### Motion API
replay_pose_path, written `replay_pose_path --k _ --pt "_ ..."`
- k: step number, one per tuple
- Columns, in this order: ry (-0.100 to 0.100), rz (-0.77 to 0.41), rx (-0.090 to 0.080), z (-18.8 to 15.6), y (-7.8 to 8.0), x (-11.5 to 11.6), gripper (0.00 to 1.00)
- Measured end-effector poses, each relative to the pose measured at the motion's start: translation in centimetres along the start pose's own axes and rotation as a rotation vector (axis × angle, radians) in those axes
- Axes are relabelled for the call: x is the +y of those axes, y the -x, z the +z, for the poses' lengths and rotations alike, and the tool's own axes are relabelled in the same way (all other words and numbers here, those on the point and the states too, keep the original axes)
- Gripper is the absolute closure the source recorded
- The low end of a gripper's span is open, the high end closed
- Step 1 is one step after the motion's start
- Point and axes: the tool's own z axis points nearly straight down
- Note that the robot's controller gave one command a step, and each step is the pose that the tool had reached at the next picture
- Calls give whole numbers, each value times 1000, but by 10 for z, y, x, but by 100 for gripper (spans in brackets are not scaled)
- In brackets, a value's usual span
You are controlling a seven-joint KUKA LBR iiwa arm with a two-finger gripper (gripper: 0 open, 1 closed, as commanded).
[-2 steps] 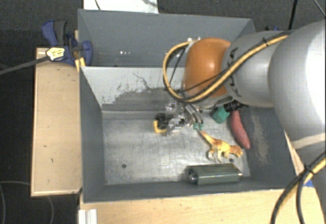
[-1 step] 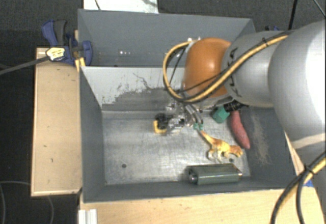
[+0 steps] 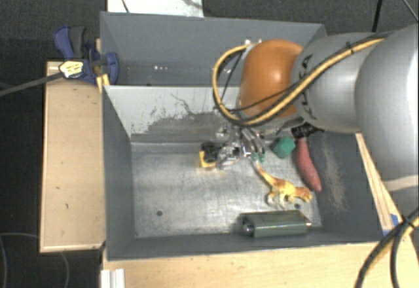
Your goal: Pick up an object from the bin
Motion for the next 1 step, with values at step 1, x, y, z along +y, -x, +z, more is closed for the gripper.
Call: replay_pose_path --k 1 --pt "-1 1 5 8 -1 0 100"
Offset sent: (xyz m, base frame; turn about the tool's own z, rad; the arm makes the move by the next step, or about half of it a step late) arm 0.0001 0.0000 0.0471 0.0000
